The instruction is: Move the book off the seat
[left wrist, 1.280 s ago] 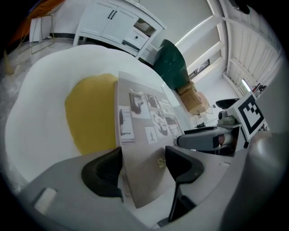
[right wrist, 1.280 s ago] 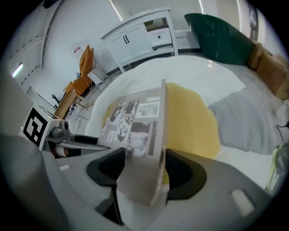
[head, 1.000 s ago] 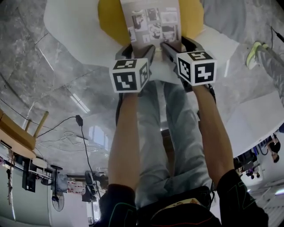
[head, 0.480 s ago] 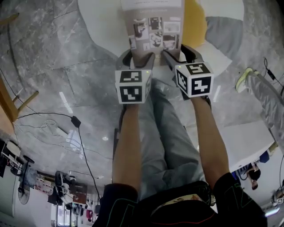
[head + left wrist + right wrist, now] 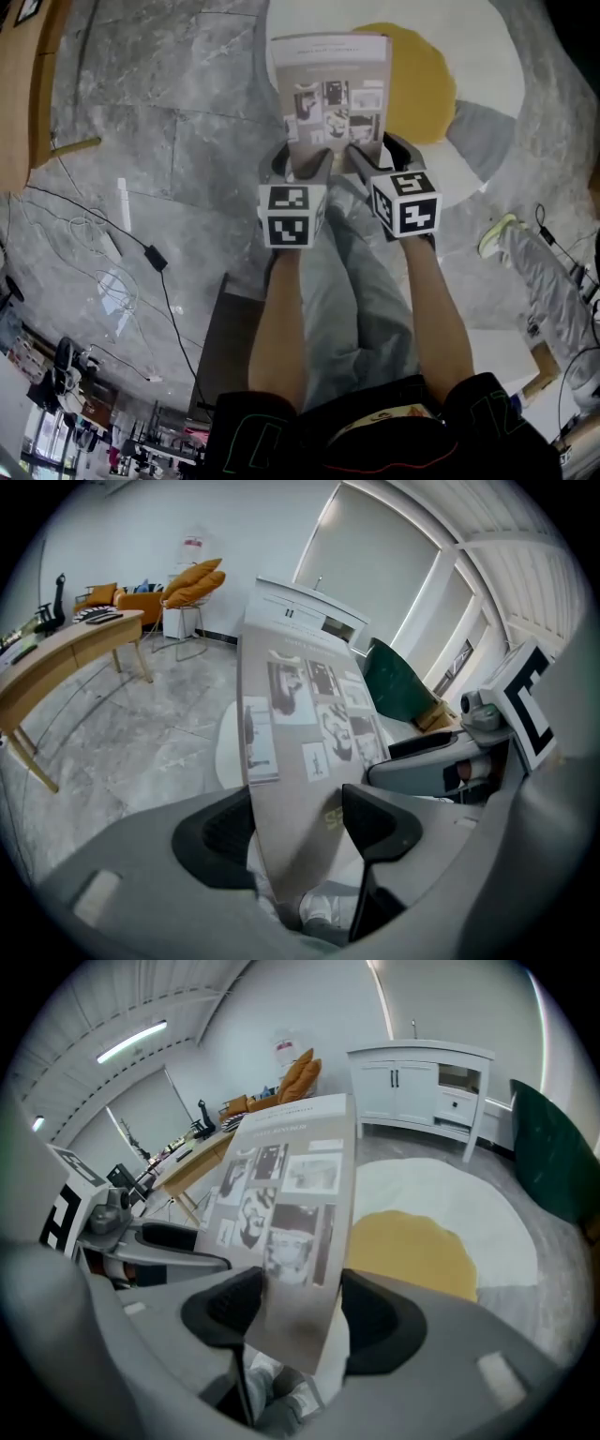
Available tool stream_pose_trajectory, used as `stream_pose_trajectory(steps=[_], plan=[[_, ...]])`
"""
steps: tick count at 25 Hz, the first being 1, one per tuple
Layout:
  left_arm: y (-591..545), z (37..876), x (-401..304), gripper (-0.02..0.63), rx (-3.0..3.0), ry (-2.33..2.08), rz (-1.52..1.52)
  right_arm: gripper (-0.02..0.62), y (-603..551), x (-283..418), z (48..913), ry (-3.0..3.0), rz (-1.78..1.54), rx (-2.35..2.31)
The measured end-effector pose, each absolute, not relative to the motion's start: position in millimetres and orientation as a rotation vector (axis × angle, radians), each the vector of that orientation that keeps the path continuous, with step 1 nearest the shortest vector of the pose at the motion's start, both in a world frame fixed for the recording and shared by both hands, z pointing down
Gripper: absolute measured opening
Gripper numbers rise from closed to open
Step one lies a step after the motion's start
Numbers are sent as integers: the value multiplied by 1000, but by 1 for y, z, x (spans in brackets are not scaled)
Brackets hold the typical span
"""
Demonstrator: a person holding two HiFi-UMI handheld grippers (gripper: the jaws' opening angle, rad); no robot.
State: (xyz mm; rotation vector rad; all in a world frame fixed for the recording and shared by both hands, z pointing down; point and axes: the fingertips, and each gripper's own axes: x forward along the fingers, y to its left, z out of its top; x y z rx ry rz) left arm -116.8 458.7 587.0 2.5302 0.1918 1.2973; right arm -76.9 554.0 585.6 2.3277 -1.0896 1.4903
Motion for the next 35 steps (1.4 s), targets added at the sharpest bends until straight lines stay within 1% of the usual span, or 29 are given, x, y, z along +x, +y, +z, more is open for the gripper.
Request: stream_pose_trajectory(steps=[4,8,11,16,20,23,35], plan=[[450,566,-134,298,2508,84,1246,270,540,-85,564,-1186,1442,2261],[334,566,-156,298,2466,-42,1168,270,418,-97,561,-1274,1360,2147],[297,564,-165,298,2431,-76,1133,270,378,-103,556,-1294,1333,2100],[270,558,-158,298,2474,-109,1130,270,351,-95,552,-1324,1299,2115],[152,552,-161,298,2442,-195,1120,270,229,-93,546,-1382,1282,2040],[90,546,-160,298,2428,-247,1093,270,164,-88,540,-1418,1251,2003],[-50,527,-122,298,2387,-425,1004,270,12,-39,520,-1544,1149,1882]])
